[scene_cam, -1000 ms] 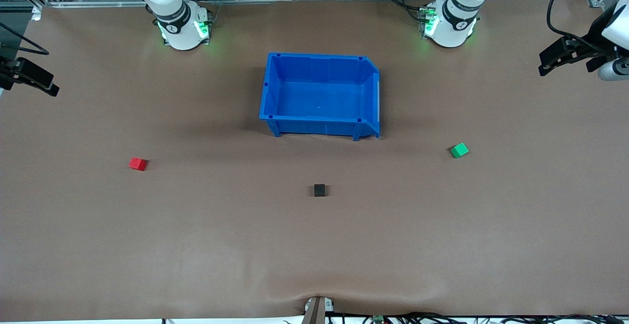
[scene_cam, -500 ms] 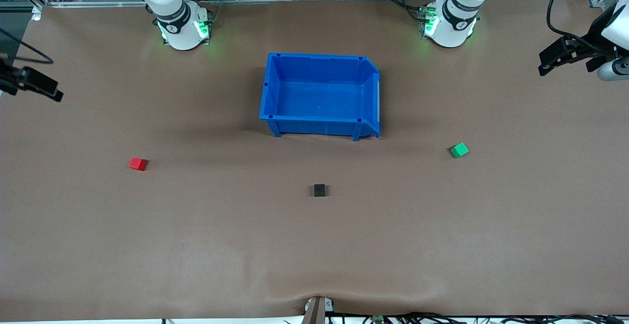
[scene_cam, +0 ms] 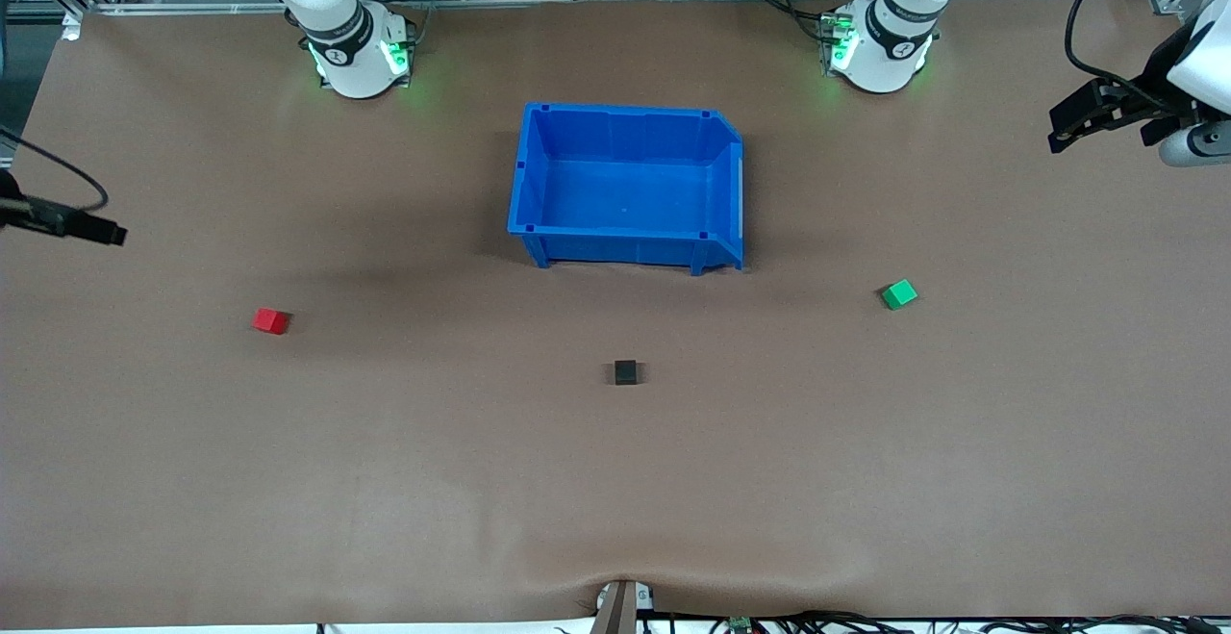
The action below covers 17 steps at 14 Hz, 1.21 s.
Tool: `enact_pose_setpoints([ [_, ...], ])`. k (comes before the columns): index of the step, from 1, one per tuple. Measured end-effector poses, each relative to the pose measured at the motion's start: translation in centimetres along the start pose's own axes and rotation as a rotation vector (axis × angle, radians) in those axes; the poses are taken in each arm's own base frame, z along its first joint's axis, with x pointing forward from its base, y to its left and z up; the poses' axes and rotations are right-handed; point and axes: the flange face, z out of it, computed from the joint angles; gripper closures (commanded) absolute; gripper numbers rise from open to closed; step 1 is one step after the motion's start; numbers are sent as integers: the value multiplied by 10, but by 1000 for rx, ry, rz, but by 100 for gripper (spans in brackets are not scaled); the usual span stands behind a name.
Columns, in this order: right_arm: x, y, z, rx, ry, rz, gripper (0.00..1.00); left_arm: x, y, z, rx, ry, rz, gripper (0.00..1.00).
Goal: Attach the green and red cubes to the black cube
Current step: 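Move the right gripper to the red cube while the left gripper starts moving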
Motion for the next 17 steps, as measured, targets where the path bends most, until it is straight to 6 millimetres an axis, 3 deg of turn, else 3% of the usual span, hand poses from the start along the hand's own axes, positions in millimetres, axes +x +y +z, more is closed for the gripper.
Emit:
enact_pose_setpoints([
  [5, 81, -16, 141, 16, -166, 13, 0, 2, 8, 11, 5, -28, 15, 0],
  [7, 104, -17, 186, 40, -179, 26, 0, 4, 9, 20, 7, -43, 16, 0],
  [11, 118, -19, 245, 51, -184, 38, 1, 7, 10, 30, 8, -54, 18, 0],
  [17, 126, -18, 316, 54, -135, 52, 33, 11, 13, 51, 10, -63, 23, 0],
])
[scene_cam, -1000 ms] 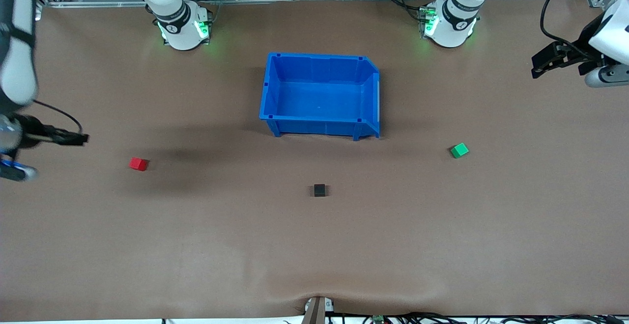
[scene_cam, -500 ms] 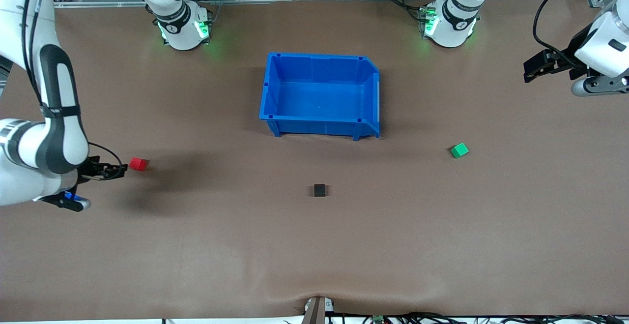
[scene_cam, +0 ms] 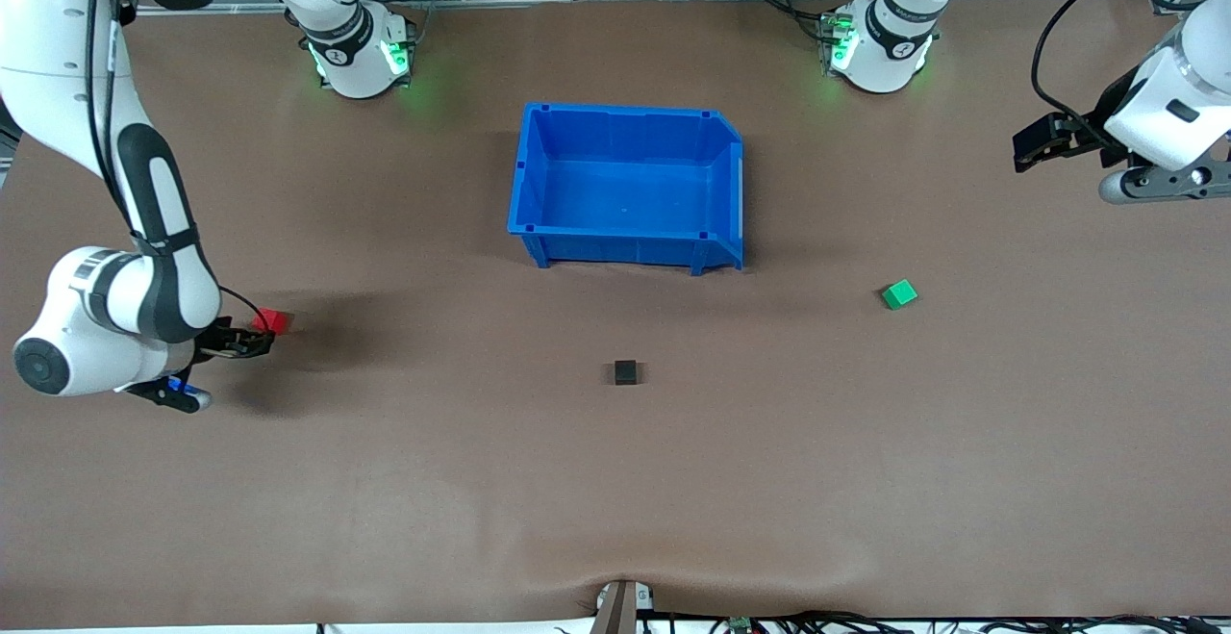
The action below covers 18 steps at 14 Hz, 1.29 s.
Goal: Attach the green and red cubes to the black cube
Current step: 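Move the right gripper to the red cube while the left gripper starts moving, then grasp the red cube with the right gripper while the left gripper approaches green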
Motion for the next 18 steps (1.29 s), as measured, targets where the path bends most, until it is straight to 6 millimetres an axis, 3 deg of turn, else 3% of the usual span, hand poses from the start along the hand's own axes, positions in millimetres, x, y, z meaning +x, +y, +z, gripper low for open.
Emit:
enact_pose_setpoints([
  [1, 1, -2, 6, 0, -5, -2, 46, 1, 1, 5, 0, -2, 1, 0],
  [3, 2, -2, 12, -2, -14, -2, 94, 3, 2, 15, 1, -8, 3, 0],
  [4, 1, -2, 13, -2, -19, -2, 100, 4, 2, 20, 1, -9, 4, 0],
  [9, -1, -8, 7, 91, -45, 46, 100, 9, 5, 45, 2, -12, 7, 0],
  [12, -6, -27, -40, 125, -111, 222, 100, 10, 7, 58, 2, -13, 8, 0],
  [15, -19, -92, -99, 271, -166, 502, 100, 12, 6, 72, 1, -11, 4, 0],
  [18, -27, -167, -125, 429, -168, 759, 100, 20, -6, 104, -9, 20, -22, 0],
])
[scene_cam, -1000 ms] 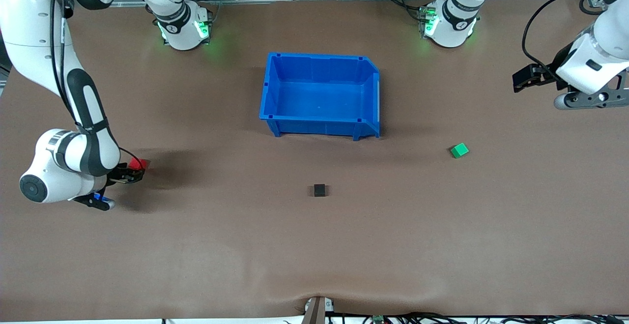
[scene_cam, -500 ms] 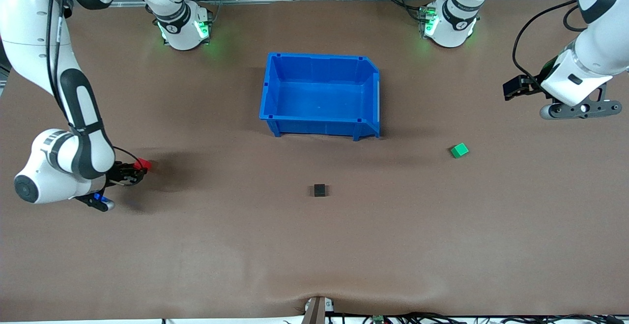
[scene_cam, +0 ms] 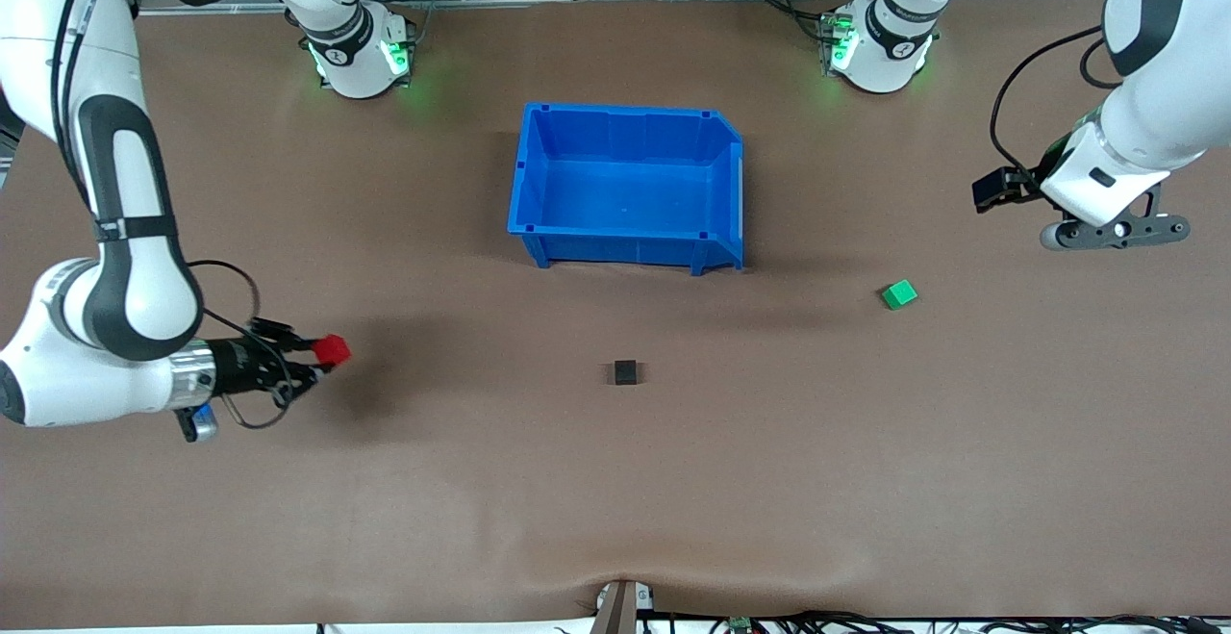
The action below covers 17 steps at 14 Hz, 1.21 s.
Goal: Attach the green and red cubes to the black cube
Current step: 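Grasp the red cube with the right gripper while the left gripper approaches green, then carry the red cube with the right gripper and set it against the black cube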
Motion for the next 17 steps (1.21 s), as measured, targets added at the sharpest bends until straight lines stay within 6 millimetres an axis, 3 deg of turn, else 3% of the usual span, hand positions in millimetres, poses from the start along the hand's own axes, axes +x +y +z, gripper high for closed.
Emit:
enact_pose_setpoints([
  [3, -60, -45, 28, 155, 71, 219, 100, 12, -24, 59, -20, 46, -58, 0],
  [5, -89, -65, 57, 228, 89, 308, 100, 20, -24, 98, -40, 39, -138, 0],
  [7, -114, -79, 97, 275, 96, 356, 100, 30, -5, 129, -50, 25, -192, 0],
  [10, -163, -92, 173, 300, 92, 411, 100, 39, 32, 167, -59, 4, -239, 0],
  [12, -196, -95, 215, 282, 88, 410, 100, 43, 41, 191, -68, 1, -262, 0],
  [14, -212, -94, 233, 263, 89, 393, 100, 43, 42, 217, -78, 7, -288, 0],
  [17, -214, -92, 238, 242, 92, 389, 100, 37, 41, 244, -76, -20, -358, 0],
])
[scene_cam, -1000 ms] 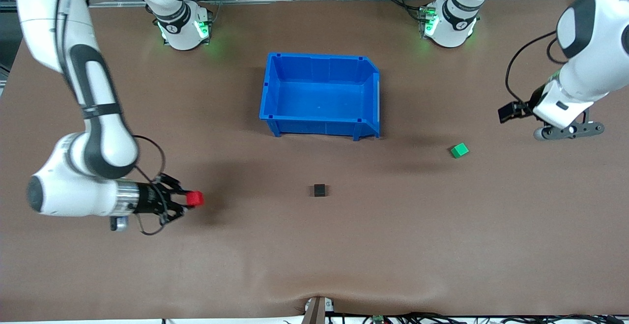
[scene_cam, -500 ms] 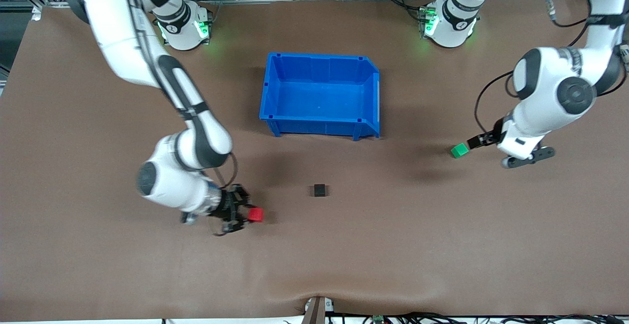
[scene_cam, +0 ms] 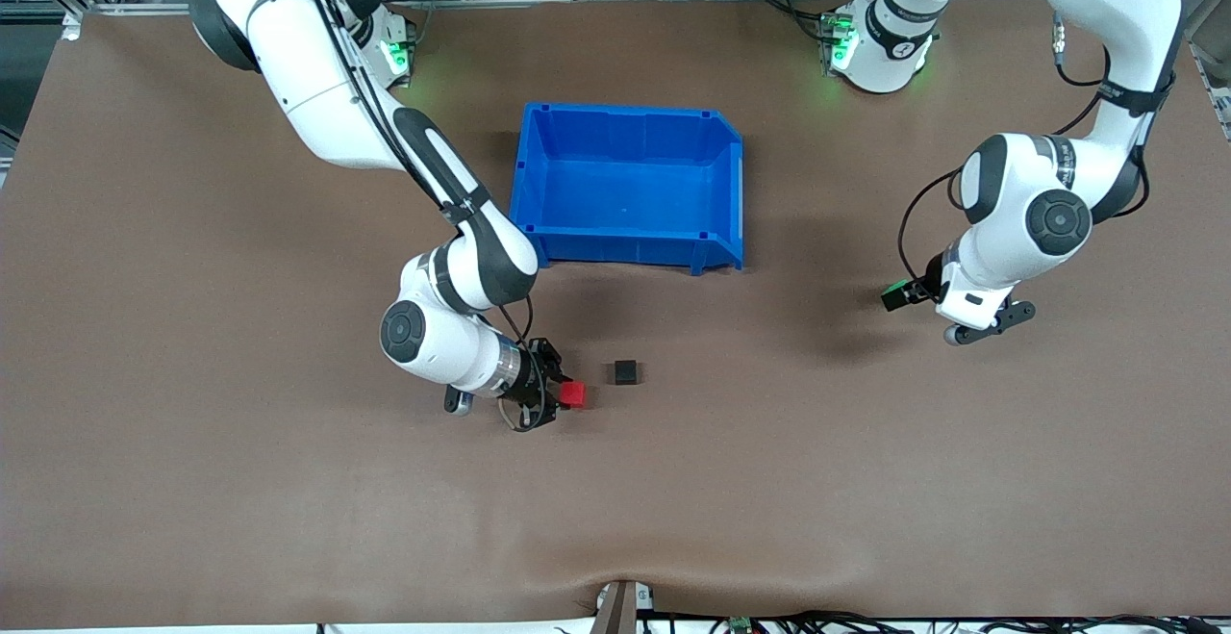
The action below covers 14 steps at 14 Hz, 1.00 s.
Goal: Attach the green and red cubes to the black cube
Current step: 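Carry the red cube with the right gripper and set it against the black cube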
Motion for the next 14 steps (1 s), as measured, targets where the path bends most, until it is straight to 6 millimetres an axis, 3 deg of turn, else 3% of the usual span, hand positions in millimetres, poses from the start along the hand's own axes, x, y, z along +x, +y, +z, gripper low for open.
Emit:
enact_pose_setpoints([
  [5, -12, 17, 21, -35, 10, -24, 100, -7, -9, 21, 6, -19, -60, 0],
  [8, -23, 33, 42, -56, 17, -43, 100, -6, -16, 37, -2, -18, -78, 5],
  [10, -28, 36, 44, -46, 15, -43, 100, -4, -17, 46, -8, -14, -103, 7],
  [11, -29, 36, 45, -39, 13, -37, 66, -4, -17, 50, -8, -17, -114, 9],
  [12, -30, 36, 45, -33, 12, -28, 4, -5, -16, 53, -8, -19, -120, 10],
  [14, -30, 36, 46, -27, 12, -20, 0, -5, -16, 56, -8, -20, -124, 17],
])
